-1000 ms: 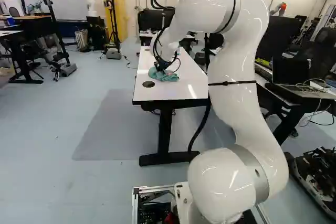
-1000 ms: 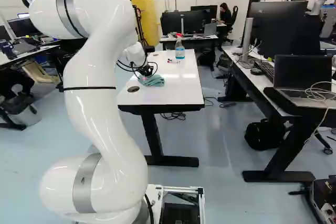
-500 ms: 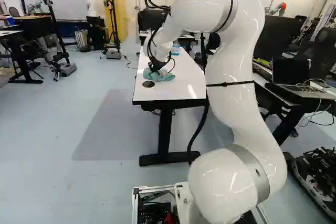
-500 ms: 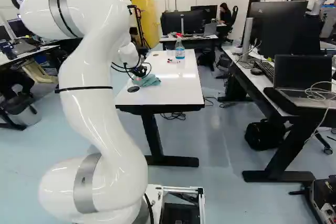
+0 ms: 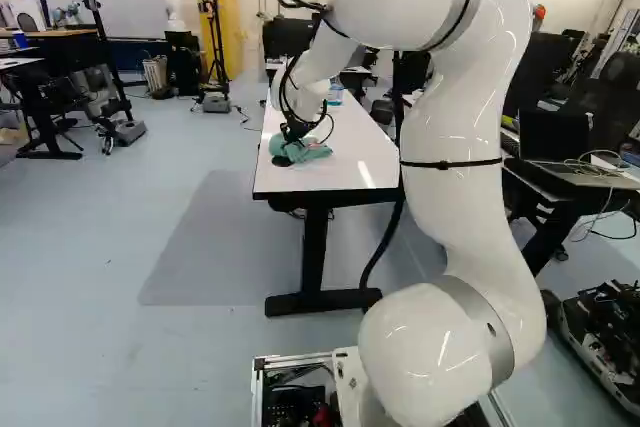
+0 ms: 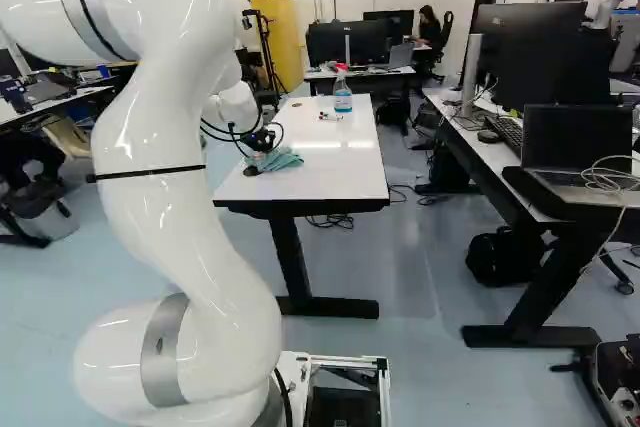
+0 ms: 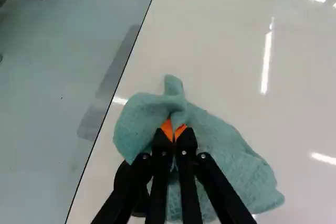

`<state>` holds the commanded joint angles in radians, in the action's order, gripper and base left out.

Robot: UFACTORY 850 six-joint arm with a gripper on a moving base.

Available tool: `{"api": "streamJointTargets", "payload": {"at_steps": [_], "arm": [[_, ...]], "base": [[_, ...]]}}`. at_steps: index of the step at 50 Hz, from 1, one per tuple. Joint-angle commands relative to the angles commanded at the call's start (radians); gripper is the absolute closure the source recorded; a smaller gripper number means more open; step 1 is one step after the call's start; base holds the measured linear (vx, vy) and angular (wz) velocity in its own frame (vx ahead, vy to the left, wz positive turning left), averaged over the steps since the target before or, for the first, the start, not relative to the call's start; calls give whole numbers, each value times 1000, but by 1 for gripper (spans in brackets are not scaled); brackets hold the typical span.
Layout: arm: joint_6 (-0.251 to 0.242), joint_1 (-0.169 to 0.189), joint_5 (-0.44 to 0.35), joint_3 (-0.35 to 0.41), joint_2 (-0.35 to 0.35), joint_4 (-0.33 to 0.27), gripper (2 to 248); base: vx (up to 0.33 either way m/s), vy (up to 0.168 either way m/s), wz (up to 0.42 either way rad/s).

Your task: Clean the table with the green towel

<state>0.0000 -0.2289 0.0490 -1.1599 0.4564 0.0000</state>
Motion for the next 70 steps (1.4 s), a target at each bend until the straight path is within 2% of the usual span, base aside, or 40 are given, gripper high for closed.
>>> {"api": "streamJointTargets", "payload": {"at_steps": [19,57,70], "arm": [[0,9,0,105,-81,0,226],[0,87,0,280,-224,0,226],[0,94,0,347,-281,0,226]], "base": [[0,0,0],[0,0,0],[0,0,0]]}}
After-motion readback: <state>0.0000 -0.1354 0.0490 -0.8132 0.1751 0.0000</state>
